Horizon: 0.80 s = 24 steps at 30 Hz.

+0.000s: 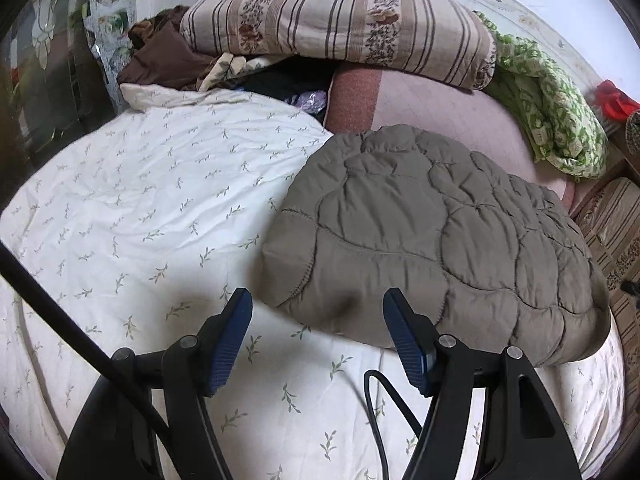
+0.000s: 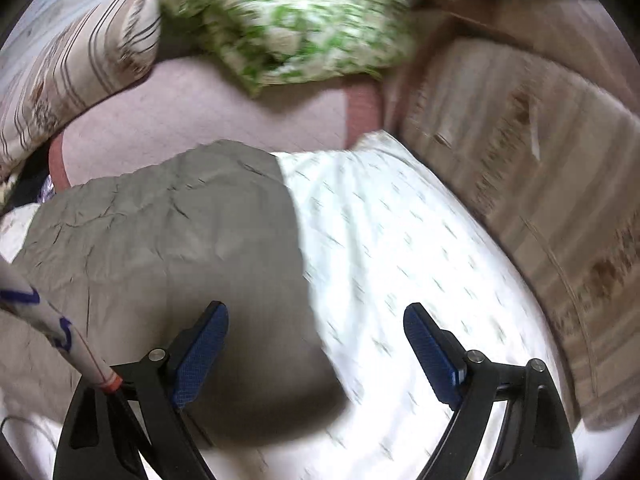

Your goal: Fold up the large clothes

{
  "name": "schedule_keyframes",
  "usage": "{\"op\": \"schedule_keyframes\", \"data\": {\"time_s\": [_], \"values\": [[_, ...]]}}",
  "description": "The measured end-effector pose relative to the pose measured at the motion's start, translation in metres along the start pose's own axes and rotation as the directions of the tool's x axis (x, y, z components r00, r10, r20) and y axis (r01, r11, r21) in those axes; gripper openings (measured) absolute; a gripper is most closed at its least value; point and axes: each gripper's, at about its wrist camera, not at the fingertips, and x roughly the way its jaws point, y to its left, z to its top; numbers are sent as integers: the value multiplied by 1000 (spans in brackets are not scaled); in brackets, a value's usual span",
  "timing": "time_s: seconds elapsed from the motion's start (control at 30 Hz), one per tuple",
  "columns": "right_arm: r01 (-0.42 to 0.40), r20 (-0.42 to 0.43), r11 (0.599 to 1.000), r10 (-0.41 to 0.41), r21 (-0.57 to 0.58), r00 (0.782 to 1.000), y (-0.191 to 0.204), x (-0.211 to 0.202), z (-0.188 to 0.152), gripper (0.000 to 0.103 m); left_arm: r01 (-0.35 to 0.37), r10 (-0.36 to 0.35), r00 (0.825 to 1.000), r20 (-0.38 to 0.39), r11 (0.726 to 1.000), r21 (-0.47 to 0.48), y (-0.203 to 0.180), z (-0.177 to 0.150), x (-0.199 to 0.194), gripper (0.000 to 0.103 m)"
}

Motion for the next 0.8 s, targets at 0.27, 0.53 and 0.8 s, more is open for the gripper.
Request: {"op": "schedule_keyframes", "data": {"time_s": [0.27,0.53,0.8], "values": [[-33,-33,998,35,45,999,-50,-40,-68,92,-26,20,997,75,996,84,-24,-13,-44,67],[-102,-54,989,108,104,993,-88,-73,-111,92,-49,36,994,102,990,130,-34,-40,-84,67],[-152,-10,981,155,119,988,-125,-117,-141,92,-62,65,997,-35,996,71,-16,-88,-92,67]]}}
